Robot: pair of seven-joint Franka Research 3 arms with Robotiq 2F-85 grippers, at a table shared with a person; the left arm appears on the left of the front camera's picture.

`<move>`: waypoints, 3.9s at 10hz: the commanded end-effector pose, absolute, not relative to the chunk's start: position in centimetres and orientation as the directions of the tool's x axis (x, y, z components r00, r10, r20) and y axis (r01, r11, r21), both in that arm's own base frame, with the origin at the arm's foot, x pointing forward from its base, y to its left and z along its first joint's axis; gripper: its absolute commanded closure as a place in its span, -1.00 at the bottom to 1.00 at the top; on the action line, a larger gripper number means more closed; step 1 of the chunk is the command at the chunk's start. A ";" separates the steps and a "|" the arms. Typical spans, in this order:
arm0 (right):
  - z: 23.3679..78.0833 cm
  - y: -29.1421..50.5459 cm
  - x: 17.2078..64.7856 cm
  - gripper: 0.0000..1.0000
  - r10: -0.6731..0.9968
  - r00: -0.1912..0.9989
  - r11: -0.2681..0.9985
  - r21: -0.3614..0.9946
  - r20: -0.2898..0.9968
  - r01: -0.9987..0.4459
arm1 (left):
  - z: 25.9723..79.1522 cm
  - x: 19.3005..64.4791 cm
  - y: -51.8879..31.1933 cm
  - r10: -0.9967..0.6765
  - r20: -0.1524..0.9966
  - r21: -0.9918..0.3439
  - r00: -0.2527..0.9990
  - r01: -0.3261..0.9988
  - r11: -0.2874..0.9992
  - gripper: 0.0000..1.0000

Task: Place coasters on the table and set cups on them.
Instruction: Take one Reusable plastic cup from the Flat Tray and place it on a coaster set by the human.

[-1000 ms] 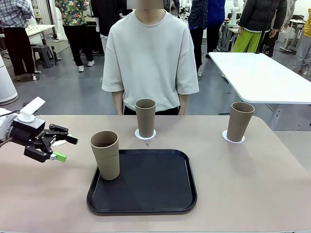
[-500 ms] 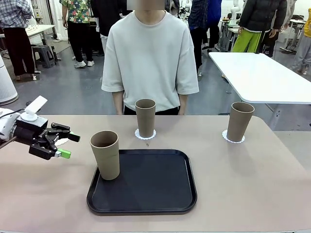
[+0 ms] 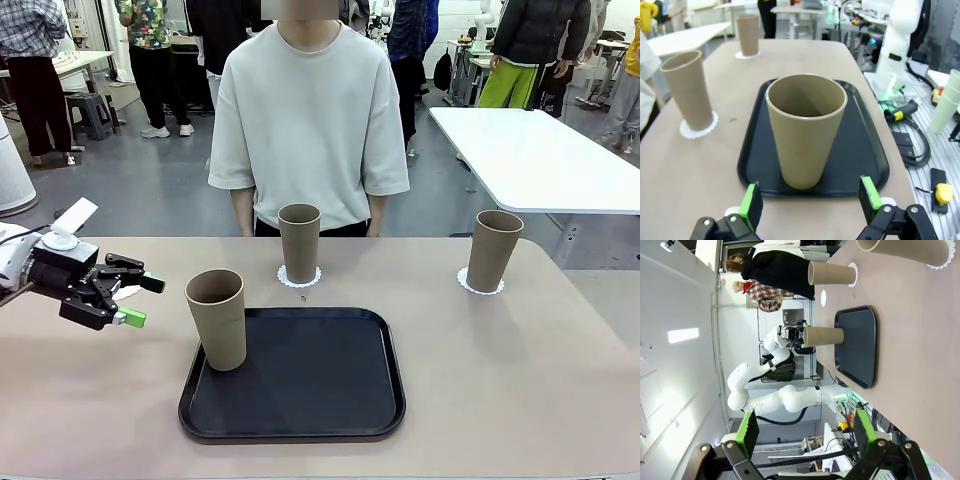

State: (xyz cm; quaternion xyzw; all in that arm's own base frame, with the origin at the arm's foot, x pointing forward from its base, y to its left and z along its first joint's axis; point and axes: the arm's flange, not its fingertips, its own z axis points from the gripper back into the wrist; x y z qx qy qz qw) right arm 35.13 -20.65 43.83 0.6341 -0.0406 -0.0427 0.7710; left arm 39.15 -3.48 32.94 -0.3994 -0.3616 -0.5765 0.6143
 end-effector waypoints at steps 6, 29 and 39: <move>43.7 -20.7 35.0 -1.00 -0.113 0.993 0.184 0.983 0.020 0.001 | 29.0 41.4 -5.4 -0.263 0.964 0.031 -0.042 0.998 -0.048 -1.00; 43.7 -20.7 35.0 -1.00 -0.113 0.993 0.184 0.983 0.020 0.001 | 25.0 42.2 -10.8 -0.137 0.979 0.104 -0.153 0.945 -0.309 -1.00; 43.7 -20.7 35.0 -1.00 -0.113 0.993 0.184 0.983 0.020 0.001 | 24.1 42.8 -12.4 -0.221 0.968 0.052 -0.118 0.958 -0.282 -1.00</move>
